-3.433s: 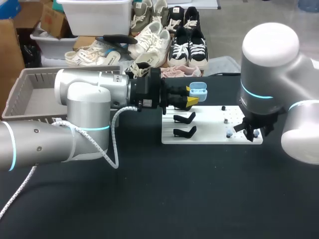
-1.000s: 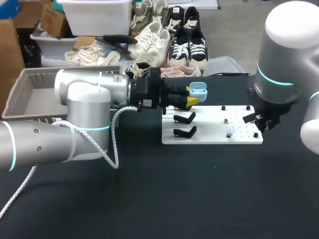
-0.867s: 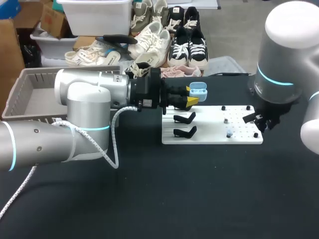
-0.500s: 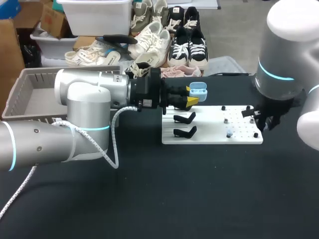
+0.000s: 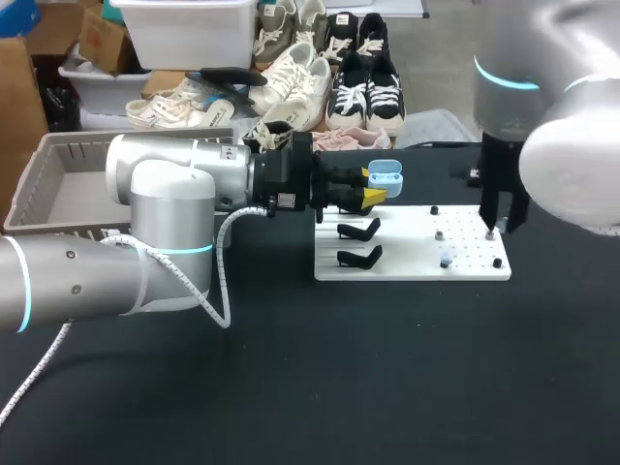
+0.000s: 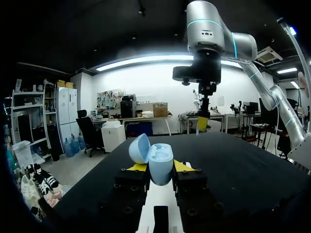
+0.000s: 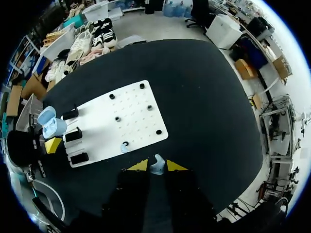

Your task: Pick up each earbud case from the left stands, insert the matching earbuds, close the lid, and place the case in the box.

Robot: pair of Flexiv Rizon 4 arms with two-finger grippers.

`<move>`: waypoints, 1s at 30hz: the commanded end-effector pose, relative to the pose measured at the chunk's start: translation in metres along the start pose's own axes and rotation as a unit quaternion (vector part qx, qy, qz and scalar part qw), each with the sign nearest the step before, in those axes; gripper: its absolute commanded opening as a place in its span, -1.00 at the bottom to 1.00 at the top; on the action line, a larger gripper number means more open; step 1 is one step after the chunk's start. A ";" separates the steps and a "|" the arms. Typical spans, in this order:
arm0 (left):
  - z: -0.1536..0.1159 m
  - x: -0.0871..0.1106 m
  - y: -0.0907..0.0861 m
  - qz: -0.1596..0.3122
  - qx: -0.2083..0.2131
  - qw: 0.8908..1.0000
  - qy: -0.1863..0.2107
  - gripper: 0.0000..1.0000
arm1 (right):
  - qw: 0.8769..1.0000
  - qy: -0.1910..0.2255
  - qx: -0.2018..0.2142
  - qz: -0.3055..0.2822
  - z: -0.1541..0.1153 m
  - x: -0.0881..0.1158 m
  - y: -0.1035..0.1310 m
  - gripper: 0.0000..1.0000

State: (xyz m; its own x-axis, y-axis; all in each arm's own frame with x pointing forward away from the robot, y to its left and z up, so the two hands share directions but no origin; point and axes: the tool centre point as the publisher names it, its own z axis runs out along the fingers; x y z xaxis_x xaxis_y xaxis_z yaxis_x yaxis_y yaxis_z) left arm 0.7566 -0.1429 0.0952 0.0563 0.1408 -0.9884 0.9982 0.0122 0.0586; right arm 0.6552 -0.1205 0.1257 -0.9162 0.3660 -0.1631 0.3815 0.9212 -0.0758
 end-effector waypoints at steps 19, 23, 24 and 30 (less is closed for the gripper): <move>0.000 0.000 -0.001 0.001 -0.002 1.000 -0.001 -1.00 | 0.958 0.006 0.060 0.281 -0.058 -0.031 0.135 -1.00; 0.000 0.000 -0.001 0.001 -0.002 1.000 -0.001 -1.00 | 0.959 0.011 0.055 0.277 -0.056 -0.033 0.146 -1.00; 0.000 0.000 -0.001 0.001 -0.002 1.000 -0.001 -1.00 | 0.960 0.012 0.054 0.275 -0.055 -0.034 0.149 -1.00; 0.000 0.000 -0.001 0.001 -0.002 1.000 -0.001 -1.00 | 0.963 0.016 0.048 0.264 -0.052 -0.036 0.156 -1.00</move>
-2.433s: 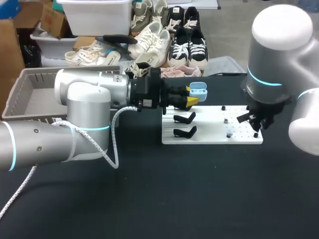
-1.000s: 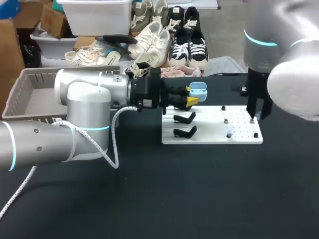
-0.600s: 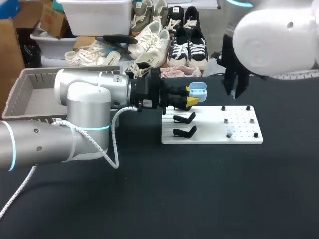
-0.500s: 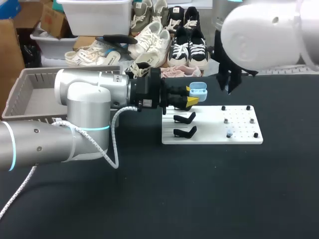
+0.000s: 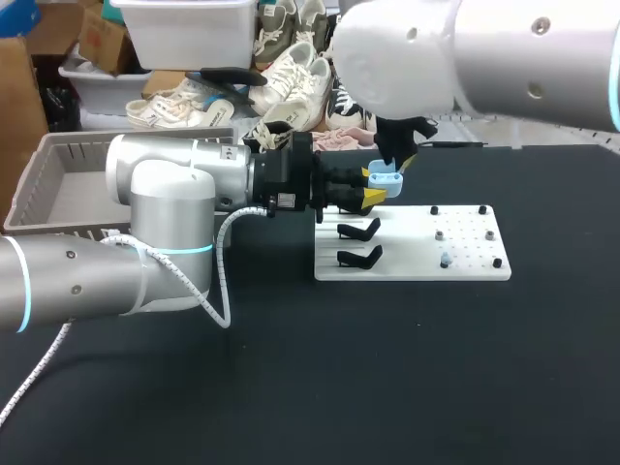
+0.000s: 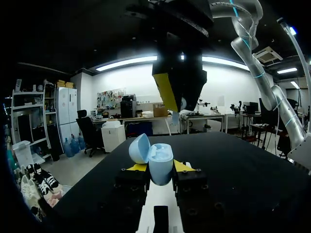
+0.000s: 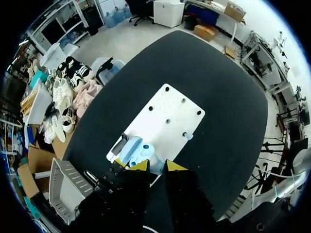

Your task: Pick up each earbud case from the left stands, insert the matching earbuds, close the lid, and place the case in the box.

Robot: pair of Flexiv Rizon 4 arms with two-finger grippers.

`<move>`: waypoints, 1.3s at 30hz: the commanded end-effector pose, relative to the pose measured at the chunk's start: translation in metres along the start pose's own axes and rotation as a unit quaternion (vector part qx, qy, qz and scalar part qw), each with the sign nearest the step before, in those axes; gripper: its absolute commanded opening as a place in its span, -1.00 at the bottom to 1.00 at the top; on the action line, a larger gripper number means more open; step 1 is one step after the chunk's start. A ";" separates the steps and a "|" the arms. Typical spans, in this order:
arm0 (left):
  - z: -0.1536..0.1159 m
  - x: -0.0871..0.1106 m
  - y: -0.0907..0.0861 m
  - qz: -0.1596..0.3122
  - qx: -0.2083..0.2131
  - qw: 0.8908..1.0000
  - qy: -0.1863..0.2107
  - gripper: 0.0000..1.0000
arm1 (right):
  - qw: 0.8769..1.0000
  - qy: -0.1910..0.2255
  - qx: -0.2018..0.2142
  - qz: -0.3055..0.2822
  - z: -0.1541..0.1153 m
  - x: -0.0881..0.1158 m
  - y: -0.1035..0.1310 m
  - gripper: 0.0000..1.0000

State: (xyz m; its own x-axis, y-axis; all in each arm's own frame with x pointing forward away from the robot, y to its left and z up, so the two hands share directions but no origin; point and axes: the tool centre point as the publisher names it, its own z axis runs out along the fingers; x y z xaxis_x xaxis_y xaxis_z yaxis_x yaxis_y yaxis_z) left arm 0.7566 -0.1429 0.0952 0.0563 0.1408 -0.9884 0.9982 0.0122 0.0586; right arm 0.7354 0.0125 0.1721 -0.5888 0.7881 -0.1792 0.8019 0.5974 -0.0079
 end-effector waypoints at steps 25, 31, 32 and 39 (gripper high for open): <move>0.000 0.000 -0.001 0.001 -0.002 1.000 -0.001 -1.00 | 0.999 0.026 0.019 -0.017 0.018 -0.006 0.013 -1.00; 0.000 0.000 -0.001 0.001 -0.002 1.000 -0.001 -1.00 | 0.999 0.028 0.017 -0.021 0.020 -0.004 0.011 -1.00; 0.000 0.000 -0.001 0.001 -0.002 1.000 -0.001 -1.00 | 0.999 0.028 0.017 -0.021 0.021 -0.004 0.012 -1.00; 0.000 0.000 -0.001 0.001 -0.002 1.000 -0.001 -1.00 | 0.999 0.030 0.017 -0.021 0.022 -0.005 0.012 -1.00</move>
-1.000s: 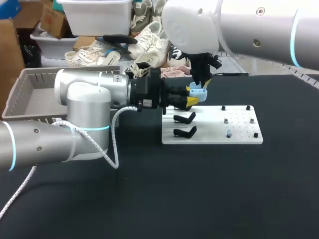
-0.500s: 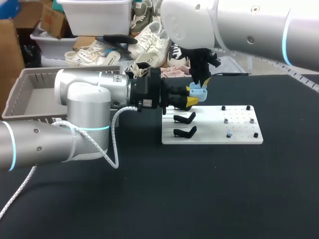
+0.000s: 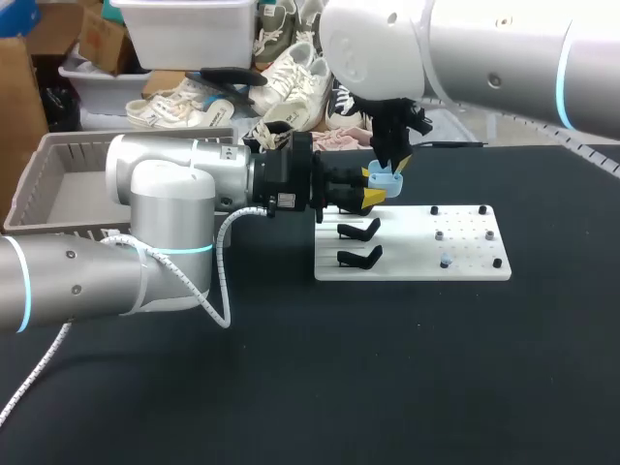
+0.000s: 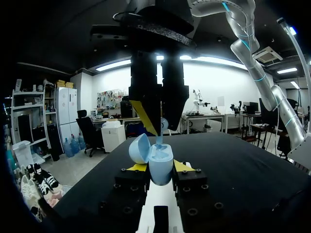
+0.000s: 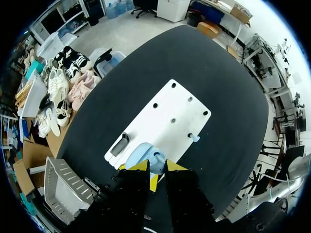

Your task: Pick up each earbud case from the left stands, insert the matching earbuds, close the lid, and place the case in the box.

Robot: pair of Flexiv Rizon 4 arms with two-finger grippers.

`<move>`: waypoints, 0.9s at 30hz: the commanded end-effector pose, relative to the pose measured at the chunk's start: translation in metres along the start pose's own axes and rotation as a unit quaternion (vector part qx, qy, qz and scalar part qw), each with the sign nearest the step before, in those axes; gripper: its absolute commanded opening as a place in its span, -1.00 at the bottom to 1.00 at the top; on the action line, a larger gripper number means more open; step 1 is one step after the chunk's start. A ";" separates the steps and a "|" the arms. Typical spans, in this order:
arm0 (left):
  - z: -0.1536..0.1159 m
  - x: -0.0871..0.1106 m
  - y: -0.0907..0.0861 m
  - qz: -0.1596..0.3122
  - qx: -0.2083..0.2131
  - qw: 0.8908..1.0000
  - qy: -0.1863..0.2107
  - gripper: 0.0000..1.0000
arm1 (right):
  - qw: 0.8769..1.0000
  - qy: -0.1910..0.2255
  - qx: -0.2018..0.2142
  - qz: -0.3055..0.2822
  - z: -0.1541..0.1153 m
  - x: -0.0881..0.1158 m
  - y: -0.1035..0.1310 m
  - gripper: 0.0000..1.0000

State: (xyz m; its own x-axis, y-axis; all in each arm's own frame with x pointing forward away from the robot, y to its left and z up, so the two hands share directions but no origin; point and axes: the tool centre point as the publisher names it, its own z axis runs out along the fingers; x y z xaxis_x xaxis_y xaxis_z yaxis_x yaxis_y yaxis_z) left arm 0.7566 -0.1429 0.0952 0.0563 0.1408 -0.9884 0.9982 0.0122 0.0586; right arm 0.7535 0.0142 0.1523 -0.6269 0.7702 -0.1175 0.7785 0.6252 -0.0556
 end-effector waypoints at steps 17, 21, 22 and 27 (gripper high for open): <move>0.000 0.000 -0.001 0.001 -0.002 1.000 -0.001 -1.00 | 1.000 -0.004 -0.009 0.002 -0.004 -0.001 -0.012 -1.00; 0.000 0.000 -0.001 0.001 -0.002 1.000 -0.001 -1.00 | 1.000 -0.002 -0.008 0.004 -0.001 -0.004 -0.013 -1.00; 0.000 0.000 -0.001 0.001 -0.002 1.000 -0.001 -1.00 | 1.000 -0.001 -0.008 0.004 -0.001 -0.004 -0.013 -1.00; 0.000 0.000 -0.001 0.001 -0.002 1.000 -0.001 -1.00 | 1.000 0.001 -0.008 0.003 0.000 0.000 -0.012 -1.00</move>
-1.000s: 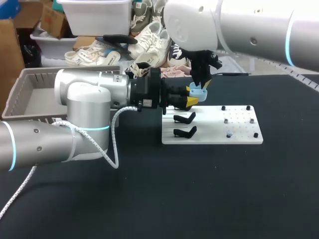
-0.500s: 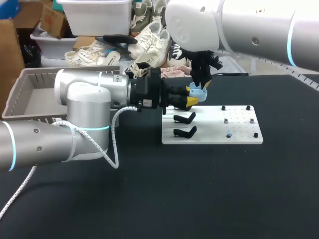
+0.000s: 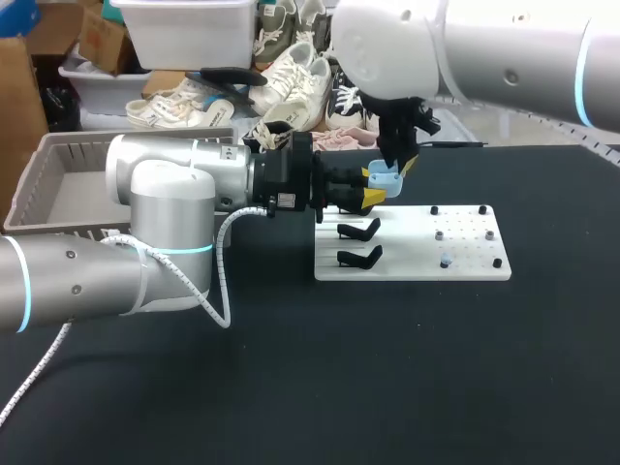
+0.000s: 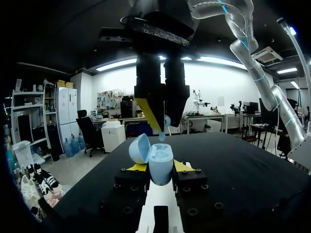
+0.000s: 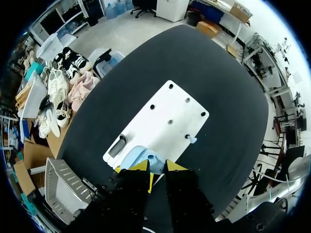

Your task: Pick up each earbud case from the left stands, insert the matching earbuds, close the lid, and place the case in the box.

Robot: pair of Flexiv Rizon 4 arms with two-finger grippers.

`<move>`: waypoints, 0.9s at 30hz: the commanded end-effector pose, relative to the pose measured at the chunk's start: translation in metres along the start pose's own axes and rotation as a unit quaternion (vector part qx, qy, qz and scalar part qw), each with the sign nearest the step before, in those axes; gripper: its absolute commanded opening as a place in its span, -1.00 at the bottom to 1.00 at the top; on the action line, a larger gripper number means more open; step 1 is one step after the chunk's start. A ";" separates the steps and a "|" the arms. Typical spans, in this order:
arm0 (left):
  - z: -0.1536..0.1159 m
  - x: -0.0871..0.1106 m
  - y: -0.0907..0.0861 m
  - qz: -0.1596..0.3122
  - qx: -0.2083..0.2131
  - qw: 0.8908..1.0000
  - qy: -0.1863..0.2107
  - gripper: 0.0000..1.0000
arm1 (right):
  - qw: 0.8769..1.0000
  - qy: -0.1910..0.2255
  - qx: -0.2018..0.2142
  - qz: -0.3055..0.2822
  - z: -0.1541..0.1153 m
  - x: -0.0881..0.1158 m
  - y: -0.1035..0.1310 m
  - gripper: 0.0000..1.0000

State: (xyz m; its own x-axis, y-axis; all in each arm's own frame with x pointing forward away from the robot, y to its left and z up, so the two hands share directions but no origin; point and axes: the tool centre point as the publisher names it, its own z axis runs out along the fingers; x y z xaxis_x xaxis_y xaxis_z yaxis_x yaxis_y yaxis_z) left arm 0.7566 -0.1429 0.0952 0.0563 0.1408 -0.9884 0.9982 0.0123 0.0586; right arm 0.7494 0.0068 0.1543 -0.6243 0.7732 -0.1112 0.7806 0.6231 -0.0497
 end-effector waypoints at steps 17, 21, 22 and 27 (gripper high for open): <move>0.000 0.000 -0.001 0.001 -0.002 1.000 -0.001 -1.00 | 1.000 0.002 -0.004 -0.002 0.005 0.003 0.002 -1.00; 0.000 0.000 -0.001 0.001 -0.002 1.000 -0.001 -1.00 | 1.000 0.000 -0.008 -0.003 -0.001 0.006 0.000 -1.00; 0.000 0.000 -0.001 0.001 -0.002 1.000 -0.001 -1.00 | 1.000 -0.001 -0.009 -0.004 -0.001 0.004 0.002 -1.00; 0.000 0.000 -0.001 0.001 -0.002 1.000 -0.001 -1.00 | 1.000 -0.002 -0.011 -0.008 -0.003 0.006 0.003 -1.00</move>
State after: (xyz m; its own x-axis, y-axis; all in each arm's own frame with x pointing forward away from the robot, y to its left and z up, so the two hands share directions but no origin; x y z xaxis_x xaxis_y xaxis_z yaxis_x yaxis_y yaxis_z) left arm 0.7566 -0.1428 0.0951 0.0564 0.1409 -0.9884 0.9982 0.0123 0.0587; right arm 0.7516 0.0137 0.1564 -0.6384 0.7617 -0.1109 0.7684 0.6390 -0.0340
